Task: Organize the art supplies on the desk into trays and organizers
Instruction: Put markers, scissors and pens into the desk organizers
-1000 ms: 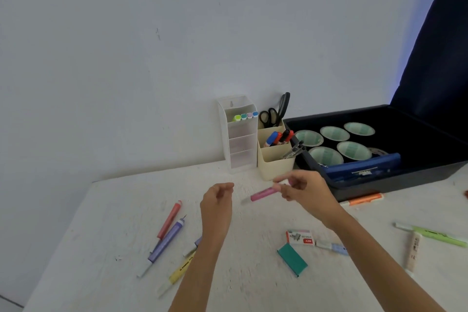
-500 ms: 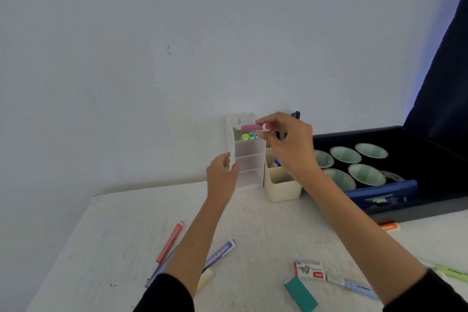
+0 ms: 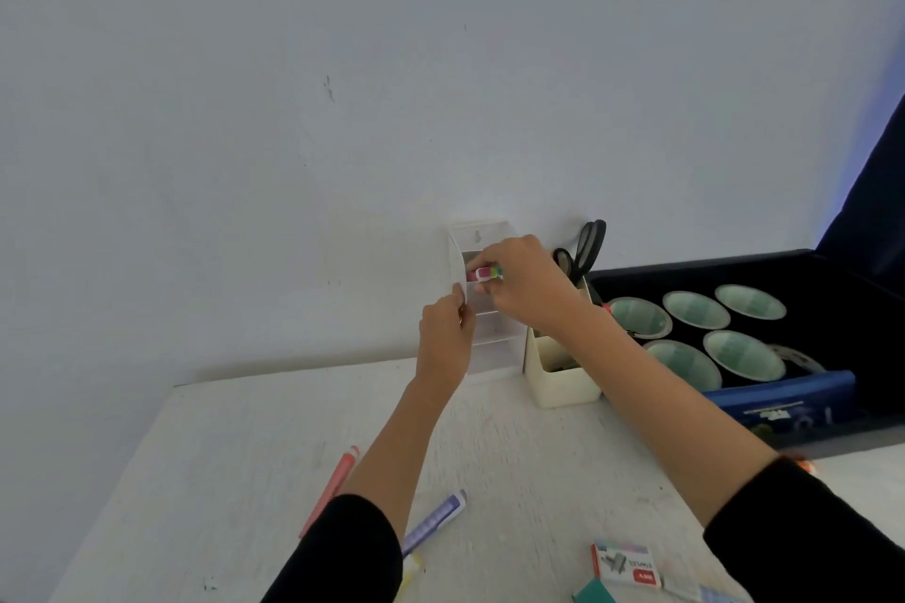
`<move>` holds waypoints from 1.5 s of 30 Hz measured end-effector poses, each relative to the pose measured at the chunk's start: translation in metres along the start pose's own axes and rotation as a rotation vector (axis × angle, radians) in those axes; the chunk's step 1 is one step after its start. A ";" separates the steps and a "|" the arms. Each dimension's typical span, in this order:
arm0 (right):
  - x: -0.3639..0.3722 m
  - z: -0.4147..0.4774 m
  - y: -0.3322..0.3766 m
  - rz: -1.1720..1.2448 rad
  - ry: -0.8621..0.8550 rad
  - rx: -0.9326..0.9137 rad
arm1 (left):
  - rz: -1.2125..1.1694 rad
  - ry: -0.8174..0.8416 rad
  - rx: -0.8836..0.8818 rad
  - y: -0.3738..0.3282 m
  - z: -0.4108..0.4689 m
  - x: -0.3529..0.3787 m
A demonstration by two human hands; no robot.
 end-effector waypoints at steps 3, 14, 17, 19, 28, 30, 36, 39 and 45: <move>0.003 0.006 -0.004 -0.007 0.010 0.001 | -0.032 -0.009 0.006 0.001 0.001 -0.001; 0.018 0.018 -0.015 -0.004 -0.020 -0.053 | -0.029 0.005 -0.026 0.003 0.004 0.011; 0.023 0.020 -0.022 0.012 -0.002 -0.053 | -0.011 -0.009 -0.042 0.005 0.005 0.011; 0.024 0.020 -0.027 0.031 -0.008 -0.056 | 0.003 -0.012 -0.058 0.006 0.005 0.014; 0.012 -0.013 -0.025 -0.315 -0.296 -0.114 | -0.053 0.025 -0.142 0.002 0.004 0.012; 0.001 -0.032 -0.022 -0.299 -0.429 -0.124 | -0.021 0.024 -0.130 -0.002 0.003 0.011; 0.005 -0.071 -0.020 -0.182 -0.326 -0.003 | -0.055 0.120 -0.148 -0.007 -0.003 0.010; 0.019 -0.088 -0.025 -0.143 -0.207 0.077 | -0.109 0.146 -0.195 -0.007 -0.024 0.009; 0.054 -0.123 -0.030 0.005 -0.075 0.154 | -0.275 0.135 -0.294 0.010 -0.084 0.004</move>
Point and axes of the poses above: each hand's wrist, its own z-axis towards the middle knuckle, its own x-axis out of the palm, y = z × x, the point moved 6 cm from there along z, towards the middle knuckle, and after that the axes turned 13 degrees about z, right-handed, at the moved point
